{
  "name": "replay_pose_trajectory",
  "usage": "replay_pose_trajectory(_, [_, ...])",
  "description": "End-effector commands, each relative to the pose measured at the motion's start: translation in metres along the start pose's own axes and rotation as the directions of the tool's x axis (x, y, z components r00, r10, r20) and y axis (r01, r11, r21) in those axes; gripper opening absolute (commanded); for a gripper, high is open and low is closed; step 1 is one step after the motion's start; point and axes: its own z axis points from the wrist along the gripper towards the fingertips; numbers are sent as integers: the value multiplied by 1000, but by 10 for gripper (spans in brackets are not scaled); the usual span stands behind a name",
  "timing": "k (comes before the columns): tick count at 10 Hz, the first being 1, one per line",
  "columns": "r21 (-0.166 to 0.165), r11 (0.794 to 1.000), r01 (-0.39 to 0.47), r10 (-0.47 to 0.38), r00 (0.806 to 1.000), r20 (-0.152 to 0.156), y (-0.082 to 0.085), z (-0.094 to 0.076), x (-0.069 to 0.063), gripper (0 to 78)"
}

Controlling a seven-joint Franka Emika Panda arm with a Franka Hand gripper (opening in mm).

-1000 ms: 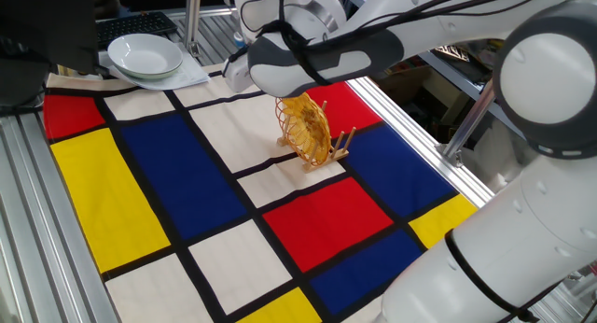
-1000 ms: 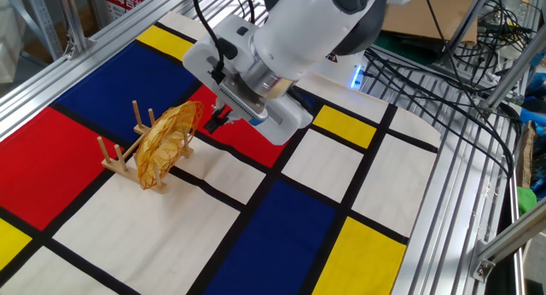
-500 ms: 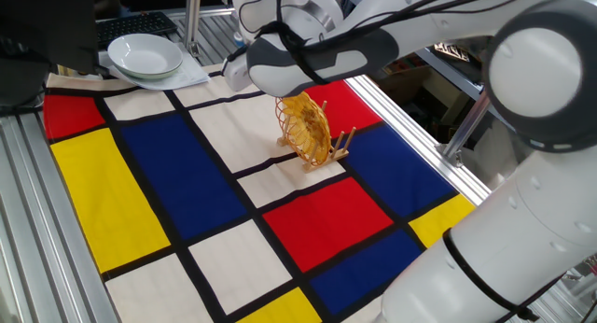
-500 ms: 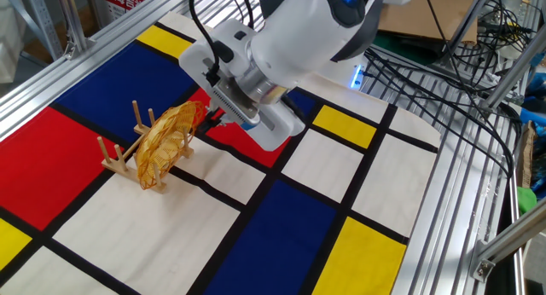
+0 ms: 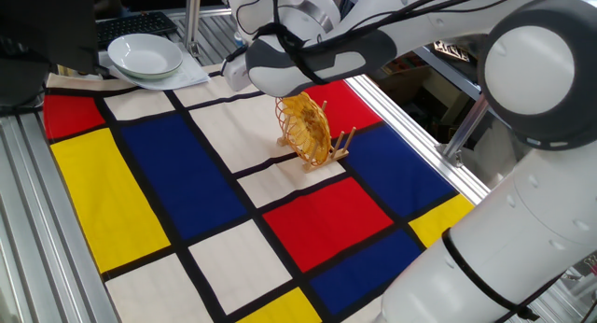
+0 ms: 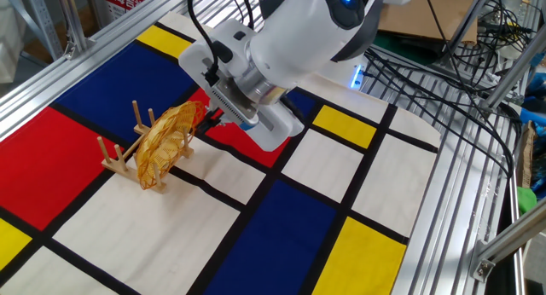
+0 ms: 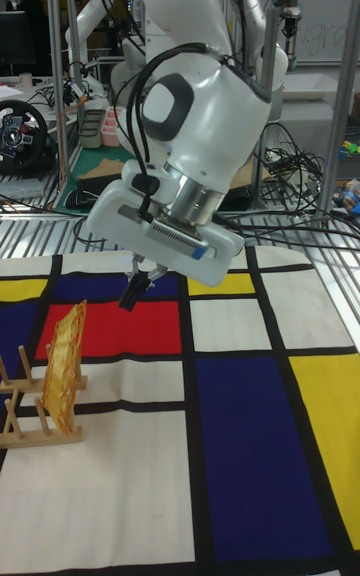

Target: Take the dish off the dish rack

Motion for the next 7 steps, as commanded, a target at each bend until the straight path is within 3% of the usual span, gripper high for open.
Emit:
replay_pose_trajectory(1, [-36,999,-41,40,999,-26,-1,-1,-1,0])
replay_pose_trajectory(3, [-50,995,-85,81,993,-81,-1,-1,-1,0])
replay_pose_trajectory(5, [-45,989,-142,138,987,-83,-1,-1,-1,0])
replay_pose_trajectory(7, [-32,990,-135,131,987,-92,-1,-1,-1,0])
